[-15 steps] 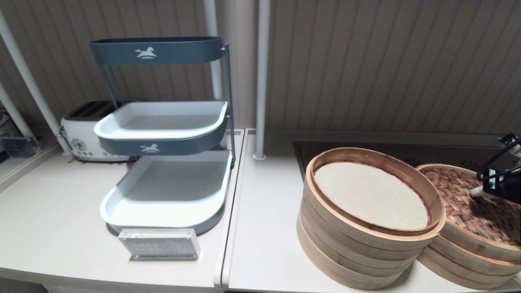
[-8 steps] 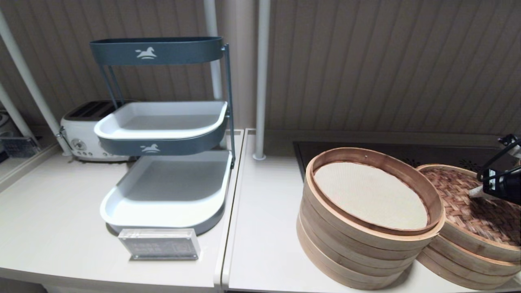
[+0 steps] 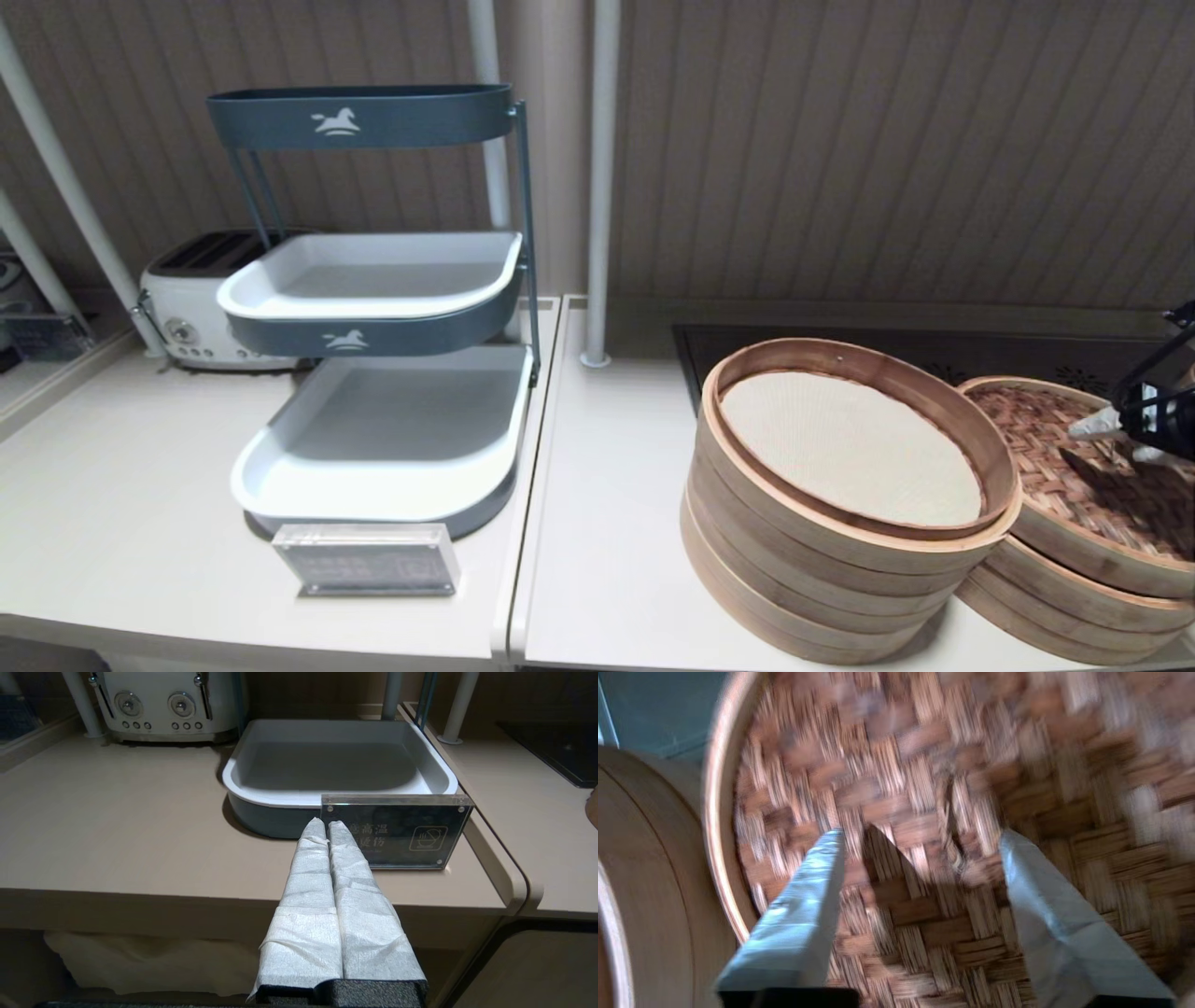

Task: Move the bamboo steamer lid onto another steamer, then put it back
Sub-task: Put the steamer, then pick up the steamer

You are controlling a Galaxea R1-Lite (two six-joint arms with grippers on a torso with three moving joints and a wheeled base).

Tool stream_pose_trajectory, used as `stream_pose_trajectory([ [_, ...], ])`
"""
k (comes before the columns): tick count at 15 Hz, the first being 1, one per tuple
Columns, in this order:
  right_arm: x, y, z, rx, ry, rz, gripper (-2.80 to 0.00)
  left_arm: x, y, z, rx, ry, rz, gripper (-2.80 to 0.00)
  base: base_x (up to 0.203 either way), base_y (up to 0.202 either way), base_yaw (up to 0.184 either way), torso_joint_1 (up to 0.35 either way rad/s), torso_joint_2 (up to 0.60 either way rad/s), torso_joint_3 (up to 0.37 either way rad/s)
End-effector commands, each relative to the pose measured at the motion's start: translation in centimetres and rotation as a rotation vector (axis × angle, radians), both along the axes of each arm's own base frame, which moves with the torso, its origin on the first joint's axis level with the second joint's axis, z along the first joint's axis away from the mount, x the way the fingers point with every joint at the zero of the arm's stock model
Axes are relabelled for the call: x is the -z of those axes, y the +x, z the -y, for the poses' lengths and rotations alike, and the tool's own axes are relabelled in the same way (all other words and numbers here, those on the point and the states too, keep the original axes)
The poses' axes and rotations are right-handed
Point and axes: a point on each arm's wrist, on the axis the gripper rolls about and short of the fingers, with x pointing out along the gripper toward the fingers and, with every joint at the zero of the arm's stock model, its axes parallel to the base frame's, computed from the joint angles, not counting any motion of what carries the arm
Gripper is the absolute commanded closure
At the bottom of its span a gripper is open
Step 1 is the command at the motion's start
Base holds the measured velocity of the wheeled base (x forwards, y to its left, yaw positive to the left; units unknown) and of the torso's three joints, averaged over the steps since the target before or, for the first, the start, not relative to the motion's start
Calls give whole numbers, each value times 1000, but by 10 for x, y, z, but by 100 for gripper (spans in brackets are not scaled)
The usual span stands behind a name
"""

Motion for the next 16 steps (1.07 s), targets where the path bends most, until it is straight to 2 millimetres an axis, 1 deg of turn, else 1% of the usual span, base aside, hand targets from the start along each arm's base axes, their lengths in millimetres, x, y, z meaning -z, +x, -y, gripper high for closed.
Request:
stream_pose_trajectory([
  [1, -16, -9, -5, -4, -23, 48, -280, 8, 2, 0, 0, 0, -27, 0, 0, 0, 0, 0, 0, 0],
  [3, -25, -17, -11, -13, -29, 78, -280, 8, 2, 0, 0, 0, -27, 0, 0, 0, 0, 0, 0, 0],
  [7, -36, -28, -19, -19, -45, 110, -280, 8, 2, 0, 0, 0, -27, 0, 0, 0, 0, 0, 0, 0],
  [10, -36, -28, -18, -17, -44, 108, -280, 8, 2, 0, 0, 0, -27, 0, 0, 0, 0, 0, 0, 0],
  [13, -32, -22, -14, -14, -39, 102, -280, 8, 2, 0, 0, 0, -27, 0, 0, 0, 0, 0, 0, 0],
  [14, -32, -21, -13, -11, -38, 102, 0, 8, 2, 0, 0, 0, -27, 0, 0, 0, 0, 0, 0, 0],
  [16, -34, -20, -13, -12, -42, 107, 0, 8, 2, 0, 0, 0, -27, 0, 0, 0, 0, 0, 0, 0],
])
